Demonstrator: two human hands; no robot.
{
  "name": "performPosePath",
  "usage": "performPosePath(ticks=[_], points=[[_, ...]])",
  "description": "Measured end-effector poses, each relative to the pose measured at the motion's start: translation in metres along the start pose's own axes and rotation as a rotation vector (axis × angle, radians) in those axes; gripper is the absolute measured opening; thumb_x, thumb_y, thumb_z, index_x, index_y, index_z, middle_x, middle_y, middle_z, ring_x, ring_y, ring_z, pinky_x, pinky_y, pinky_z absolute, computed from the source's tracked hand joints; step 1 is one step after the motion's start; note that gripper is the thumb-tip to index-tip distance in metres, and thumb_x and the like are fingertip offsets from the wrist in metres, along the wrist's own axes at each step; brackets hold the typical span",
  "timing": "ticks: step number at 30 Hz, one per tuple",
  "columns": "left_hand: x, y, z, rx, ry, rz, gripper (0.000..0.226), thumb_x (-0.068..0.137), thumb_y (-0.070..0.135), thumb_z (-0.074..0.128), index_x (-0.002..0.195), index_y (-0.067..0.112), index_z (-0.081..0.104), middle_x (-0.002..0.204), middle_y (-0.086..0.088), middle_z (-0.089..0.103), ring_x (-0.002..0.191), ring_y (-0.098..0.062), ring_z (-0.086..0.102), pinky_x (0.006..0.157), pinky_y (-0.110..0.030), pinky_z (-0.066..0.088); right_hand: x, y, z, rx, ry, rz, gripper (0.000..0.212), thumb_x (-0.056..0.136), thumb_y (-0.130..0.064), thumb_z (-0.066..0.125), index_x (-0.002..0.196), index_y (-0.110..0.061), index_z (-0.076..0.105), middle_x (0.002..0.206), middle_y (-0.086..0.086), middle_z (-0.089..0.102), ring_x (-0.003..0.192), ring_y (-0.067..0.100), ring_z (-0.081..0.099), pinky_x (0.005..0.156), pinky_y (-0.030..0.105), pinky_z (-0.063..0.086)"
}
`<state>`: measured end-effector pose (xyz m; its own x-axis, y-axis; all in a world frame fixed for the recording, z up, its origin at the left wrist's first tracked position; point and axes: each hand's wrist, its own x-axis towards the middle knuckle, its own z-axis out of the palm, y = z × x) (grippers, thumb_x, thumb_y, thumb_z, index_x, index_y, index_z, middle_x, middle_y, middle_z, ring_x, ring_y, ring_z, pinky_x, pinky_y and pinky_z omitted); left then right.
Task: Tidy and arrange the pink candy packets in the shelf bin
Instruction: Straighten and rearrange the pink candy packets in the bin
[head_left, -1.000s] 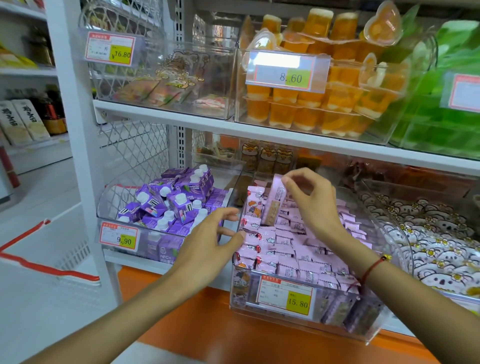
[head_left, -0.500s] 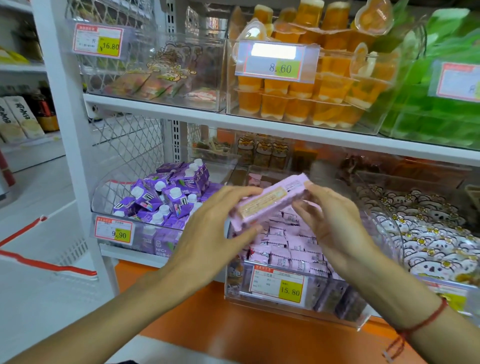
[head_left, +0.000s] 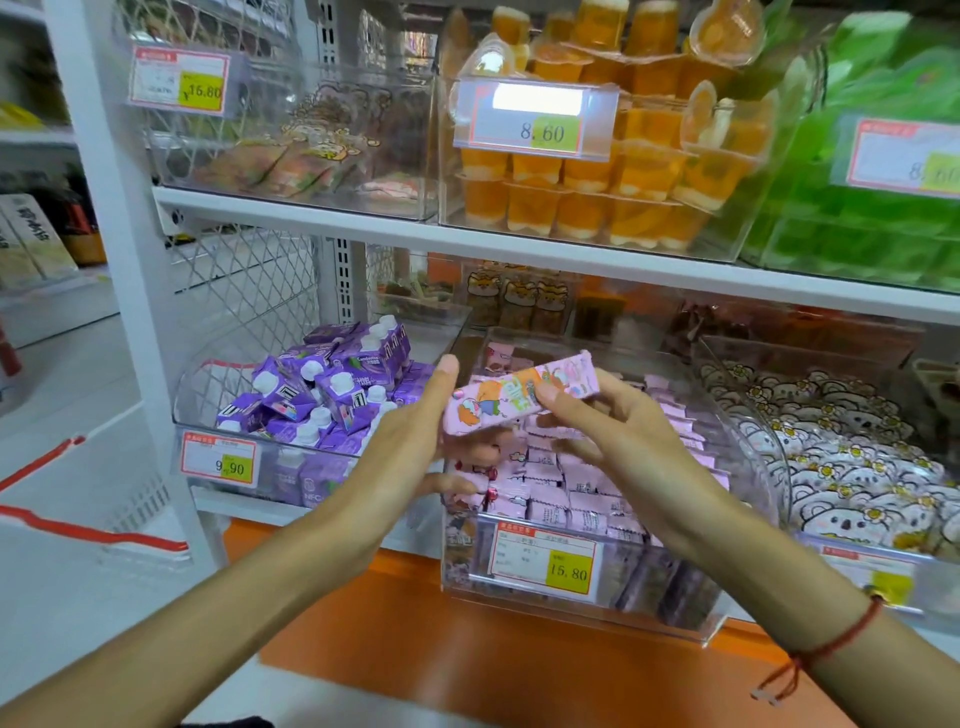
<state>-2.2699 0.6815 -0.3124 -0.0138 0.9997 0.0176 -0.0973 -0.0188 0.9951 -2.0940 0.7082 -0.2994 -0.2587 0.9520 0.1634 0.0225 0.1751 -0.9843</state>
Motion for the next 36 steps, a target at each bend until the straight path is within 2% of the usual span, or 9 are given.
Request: performPosePath(ticks=[2,5,10,15,20,24,27,32,36], points=[[0.002,0.003,-0.007,0.086,-0.006,0.162,0.033,0.073,0.058,0.056,0.091,0.034,0.07,0.089,0.016,0.073,0.082,-0.004,0.07,0.055,-0.018,0.054,0.002,0.002,-0.003,-0.092,0.003,-0.062,0.029,0.08,-0.028,0.07,0.108,-0.022,0.066,0.106,-0.011,0.071,0.097,0.001,0.064,0.078,0.014,0.051],[0.013,0.013,-0.018,0.225,-0.048,0.374,0.029,0.073,0.042,0.064,0.101,0.035,0.066,0.095,0.016,0.072,0.088,-0.001,0.067,0.063,-0.016,0.054,0.014,0.005,-0.007,-0.189,0.031,-0.114,0.031,0.077,-0.027,0.075,0.107,-0.024,0.066,0.105,-0.012,0.07,0.096,0.0,0.063,0.075,0.01,0.049],[0.056,0.02,-0.026,0.536,0.177,0.568,0.031,0.069,0.032,0.08,0.096,0.034,0.064,0.094,0.01,0.07,0.091,-0.009,0.065,0.086,-0.032,0.053,0.041,0.021,-0.025,-0.989,-0.03,-0.169,0.055,0.088,-0.035,0.063,0.137,-0.03,0.039,0.128,-0.006,0.051,0.117,0.013,0.046,0.093,0.027,0.04],[0.078,0.016,-0.021,0.813,0.095,0.599,0.036,0.06,0.048,0.08,0.085,0.036,0.057,0.079,0.032,0.063,0.08,0.007,0.062,0.069,-0.023,0.052,0.043,0.04,-0.035,-1.207,-0.227,-0.121,0.047,0.099,-0.045,0.035,0.14,-0.024,0.041,0.141,-0.006,0.041,0.125,0.015,0.037,0.102,0.033,0.035],[0.09,0.033,-0.01,1.197,0.045,0.682,0.038,0.061,0.058,0.076,0.082,0.033,0.056,0.067,0.011,0.063,0.068,-0.013,0.057,0.059,-0.032,0.043,0.045,0.046,-0.035,-1.276,-0.205,-0.156,0.046,0.099,-0.048,0.03,0.14,-0.028,0.039,0.14,-0.01,0.038,0.125,0.013,0.034,0.102,0.03,0.033],[0.105,0.041,0.01,1.461,-0.058,0.688,0.035,0.066,0.058,0.074,0.086,0.034,0.057,0.059,0.013,0.046,0.067,-0.017,0.045,0.047,-0.024,0.022,0.046,0.049,-0.035,-1.263,-0.196,-0.175,0.045,0.099,-0.049,0.029,0.137,-0.028,0.039,0.135,-0.011,0.039,0.12,0.011,0.033,0.096,0.029,0.035],[0.111,0.027,0.022,1.644,-0.219,0.589,0.034,0.075,0.056,0.068,0.098,0.031,0.065,0.082,0.008,0.061,0.082,-0.022,0.056,0.055,-0.027,0.027,0.045,0.049,-0.035,-1.249,-0.195,-0.185,0.045,0.098,-0.049,0.029,0.136,-0.028,0.041,0.134,-0.011,0.04,0.119,0.011,0.034,0.096,0.03,0.035],[0.101,0.007,0.004,1.481,-0.055,0.744,0.03,0.091,0.043,0.056,0.118,0.032,0.062,0.13,0.013,0.055,0.118,-0.012,0.049,0.08,-0.031,0.047,0.044,0.042,-0.037,-1.234,-0.155,-0.243,0.043,0.097,-0.047,0.039,0.134,-0.026,0.045,0.132,-0.007,0.047,0.117,0.013,0.042,0.094,0.03,0.037],[0.07,-0.012,-0.024,0.995,0.238,0.786,0.031,0.087,0.028,0.061,0.117,0.033,0.058,0.123,0.019,0.053,0.108,-0.003,0.052,0.08,-0.025,0.045,0.054,0.032,-0.026,-1.147,-0.136,-0.421,0.042,0.094,-0.04,0.052,0.133,-0.027,0.046,0.134,-0.008,0.049,0.122,0.011,0.04,0.095,0.024,0.034]])
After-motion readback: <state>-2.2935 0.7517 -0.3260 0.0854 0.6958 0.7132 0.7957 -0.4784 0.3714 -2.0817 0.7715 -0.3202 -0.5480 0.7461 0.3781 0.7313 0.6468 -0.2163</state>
